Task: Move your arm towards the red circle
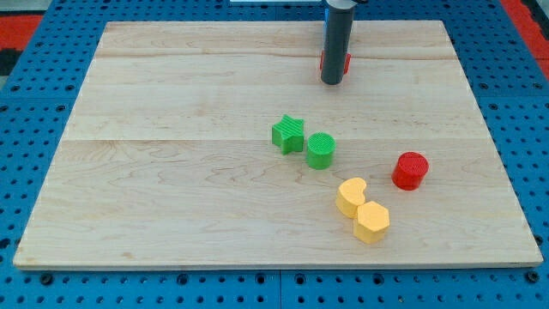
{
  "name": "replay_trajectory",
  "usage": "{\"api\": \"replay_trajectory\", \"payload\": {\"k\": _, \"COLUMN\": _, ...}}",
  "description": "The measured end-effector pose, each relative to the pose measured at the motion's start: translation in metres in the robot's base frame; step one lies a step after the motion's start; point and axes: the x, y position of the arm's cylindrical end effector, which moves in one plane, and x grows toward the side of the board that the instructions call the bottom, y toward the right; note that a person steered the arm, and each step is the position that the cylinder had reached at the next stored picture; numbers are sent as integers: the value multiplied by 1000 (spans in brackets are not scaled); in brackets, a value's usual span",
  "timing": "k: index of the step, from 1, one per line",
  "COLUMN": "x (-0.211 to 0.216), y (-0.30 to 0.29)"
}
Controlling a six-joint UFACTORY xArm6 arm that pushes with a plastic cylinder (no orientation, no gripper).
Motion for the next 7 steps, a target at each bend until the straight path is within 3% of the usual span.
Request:
{"api": "replay_trajectory", "payload": {"k": 2, "x": -15, "y": 0}}
{"api": "replay_trajectory", "payload": {"k": 3, "x": 19, "y": 2}}
{"api": "replay_trajectory", "payload": {"k": 6, "x": 125, "y": 182}}
{"api": "replay_trajectory", "payload": {"k": 7, "x": 185, "y": 188}}
